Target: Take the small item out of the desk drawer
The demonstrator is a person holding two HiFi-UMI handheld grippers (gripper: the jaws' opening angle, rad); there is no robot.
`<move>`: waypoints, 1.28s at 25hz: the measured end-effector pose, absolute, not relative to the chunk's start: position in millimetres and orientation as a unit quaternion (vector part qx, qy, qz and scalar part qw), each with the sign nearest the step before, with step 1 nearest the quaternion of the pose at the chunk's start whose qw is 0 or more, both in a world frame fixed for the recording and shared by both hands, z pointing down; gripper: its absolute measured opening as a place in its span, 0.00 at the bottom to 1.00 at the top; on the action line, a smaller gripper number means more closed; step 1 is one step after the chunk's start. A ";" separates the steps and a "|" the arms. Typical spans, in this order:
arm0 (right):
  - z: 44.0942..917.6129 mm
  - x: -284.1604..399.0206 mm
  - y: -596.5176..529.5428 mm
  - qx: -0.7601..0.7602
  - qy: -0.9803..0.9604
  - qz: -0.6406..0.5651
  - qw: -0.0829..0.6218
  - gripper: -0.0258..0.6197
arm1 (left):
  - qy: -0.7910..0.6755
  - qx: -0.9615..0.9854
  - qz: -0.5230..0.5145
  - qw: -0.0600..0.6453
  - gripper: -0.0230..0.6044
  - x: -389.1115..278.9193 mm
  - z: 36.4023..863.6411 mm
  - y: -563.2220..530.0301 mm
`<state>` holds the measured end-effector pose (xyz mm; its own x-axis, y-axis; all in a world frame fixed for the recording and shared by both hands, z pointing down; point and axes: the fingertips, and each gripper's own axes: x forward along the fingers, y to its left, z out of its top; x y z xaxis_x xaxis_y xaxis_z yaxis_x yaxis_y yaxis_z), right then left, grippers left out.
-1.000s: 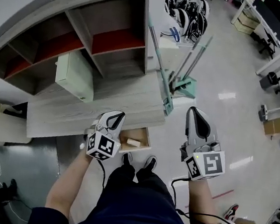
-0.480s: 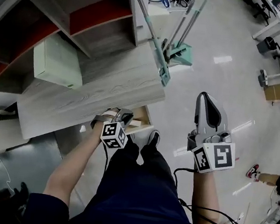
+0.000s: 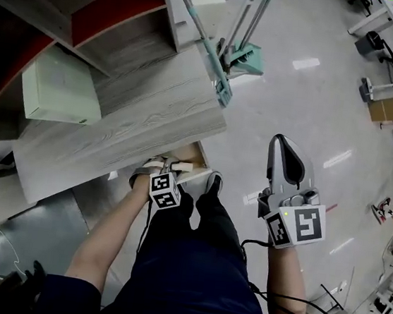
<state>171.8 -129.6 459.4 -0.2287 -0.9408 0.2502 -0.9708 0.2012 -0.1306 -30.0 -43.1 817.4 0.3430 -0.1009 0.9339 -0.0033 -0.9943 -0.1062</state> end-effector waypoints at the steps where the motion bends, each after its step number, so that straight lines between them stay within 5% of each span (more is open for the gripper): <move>1: 462.5 171.0 -128.5 0.618 -0.773 0.133 0.060 0.05 | 0.031 -0.817 -0.575 0.038 0.22 -29.9 823.4 -41.9; 32: 503.6 160.8 -108.2 0.603 -0.774 0.174 0.088 0.05 | -0.023 -0.735 -0.677 0.019 0.24 -34.5 908.7 -29.1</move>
